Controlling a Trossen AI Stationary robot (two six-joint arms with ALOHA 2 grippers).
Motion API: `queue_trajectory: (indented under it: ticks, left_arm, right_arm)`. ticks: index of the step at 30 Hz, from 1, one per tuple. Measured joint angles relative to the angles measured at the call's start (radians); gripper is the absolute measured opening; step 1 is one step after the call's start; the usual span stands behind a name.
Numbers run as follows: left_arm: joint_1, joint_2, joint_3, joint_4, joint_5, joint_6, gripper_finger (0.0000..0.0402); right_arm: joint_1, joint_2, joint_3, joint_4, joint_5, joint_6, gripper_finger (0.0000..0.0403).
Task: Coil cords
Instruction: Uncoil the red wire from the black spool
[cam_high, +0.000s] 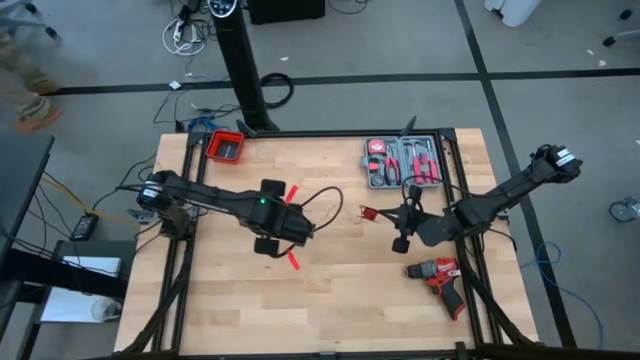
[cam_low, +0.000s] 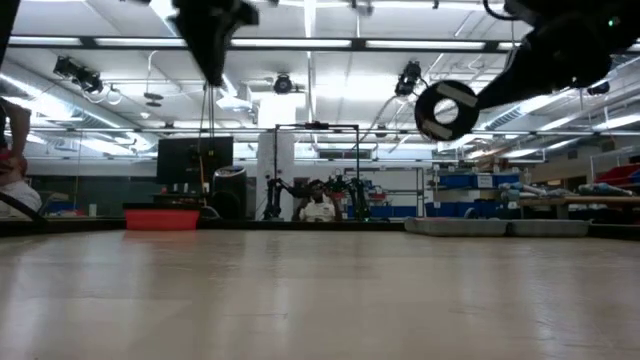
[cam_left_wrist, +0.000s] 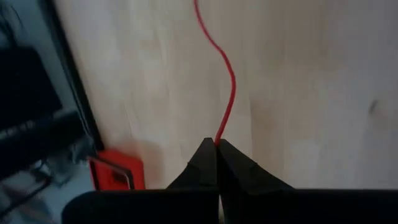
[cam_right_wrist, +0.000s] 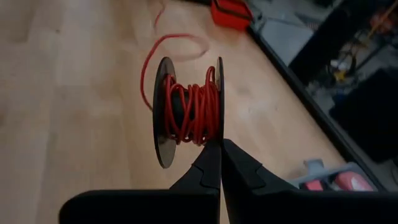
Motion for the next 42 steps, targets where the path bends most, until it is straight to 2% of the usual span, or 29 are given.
queue_trajectory:
  ticks: [3, 6, 10, 14, 20, 25, 30, 35, 39, 42]
  left_arm:
    - [-0.019, 0.001, 0.097, 0.056, -0.048, 0.004, 0.0]
    - [-0.046, 0.0, 0.18, 0.142, -0.143, 0.011, 0.0]
    - [-0.093, 0.0, 0.27, 0.285, -0.237, 0.09, 0.0]
    - [-0.144, 0.0, 0.329, 0.435, -0.214, 0.175, 0.0]
    - [-0.2, 0.001, 0.341, 0.57, -0.043, 0.226, 0.0]
    - [-0.22, 0.027, 0.343, 0.576, 0.116, 0.196, 0.0]
    - [-0.23, 0.047, 0.342, 0.544, 0.209, 0.131, 0.0]
    - [-0.232, 0.087, 0.341, 0.475, 0.214, 0.087, 0.0]
    - [-0.224, 0.117, 0.342, 0.388, 0.166, 0.084, 0.0]
    - [-0.21, 0.158, 0.342, 0.275, 0.125, 0.061, 0.0]
  right_arm:
    - [-0.022, 0.027, 0.0, -0.006, -0.035, 0.017, 0.0]
    - [-0.052, 0.067, 0.0, 0.012, -0.099, 0.013, 0.0]
    - [-0.1, 0.138, -0.008, 0.018, -0.111, -0.001, 0.0]
    - [-0.154, 0.196, -0.021, 0.028, -0.106, -0.012, 0.0]
    - [-0.242, 0.235, -0.032, 0.089, -0.049, -0.078, 0.0]
    - [-0.32, 0.231, -0.037, 0.164, 0.01, -0.165, 0.0]
    - [-0.388, 0.213, -0.037, 0.293, 0.019, -0.256, 0.0]
    - [-0.431, 0.175, -0.038, 0.457, 0.012, -0.343, 0.0]
    - [-0.441, 0.128, -0.037, 0.576, -0.062, -0.373, 0.0]
    - [-0.442, 0.095, -0.037, 0.622, -0.061, -0.373, 0.0]
